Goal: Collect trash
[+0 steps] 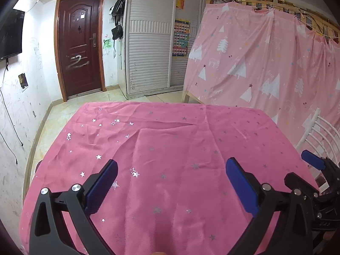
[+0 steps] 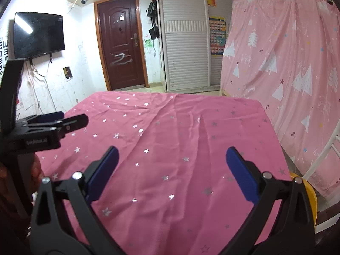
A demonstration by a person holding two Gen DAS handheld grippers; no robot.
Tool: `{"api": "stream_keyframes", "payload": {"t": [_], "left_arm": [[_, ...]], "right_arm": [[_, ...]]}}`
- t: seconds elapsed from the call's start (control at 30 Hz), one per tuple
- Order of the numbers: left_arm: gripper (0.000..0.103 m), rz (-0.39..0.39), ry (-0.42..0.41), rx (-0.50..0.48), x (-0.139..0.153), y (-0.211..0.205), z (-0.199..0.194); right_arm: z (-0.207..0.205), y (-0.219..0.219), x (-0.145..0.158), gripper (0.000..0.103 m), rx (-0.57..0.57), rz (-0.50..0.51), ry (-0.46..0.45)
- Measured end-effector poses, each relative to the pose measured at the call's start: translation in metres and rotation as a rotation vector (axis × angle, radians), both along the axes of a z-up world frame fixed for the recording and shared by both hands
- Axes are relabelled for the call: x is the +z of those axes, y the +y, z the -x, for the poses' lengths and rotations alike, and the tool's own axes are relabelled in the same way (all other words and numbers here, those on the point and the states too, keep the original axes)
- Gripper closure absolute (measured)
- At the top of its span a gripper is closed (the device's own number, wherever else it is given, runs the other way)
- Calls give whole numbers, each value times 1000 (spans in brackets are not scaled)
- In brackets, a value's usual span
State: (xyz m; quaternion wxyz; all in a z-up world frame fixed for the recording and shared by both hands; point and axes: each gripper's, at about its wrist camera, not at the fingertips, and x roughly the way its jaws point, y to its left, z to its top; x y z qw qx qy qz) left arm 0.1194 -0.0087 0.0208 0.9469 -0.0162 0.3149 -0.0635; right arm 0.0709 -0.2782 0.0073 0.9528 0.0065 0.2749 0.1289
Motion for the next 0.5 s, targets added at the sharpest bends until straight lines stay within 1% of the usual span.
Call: {"api": "stream_keyframes", "payload": {"t": [0.5], "left_arm": [[8, 0, 7, 4, -2, 1, -1]], "right_arm": [[0, 1, 0, 6, 1, 1, 0]]}}
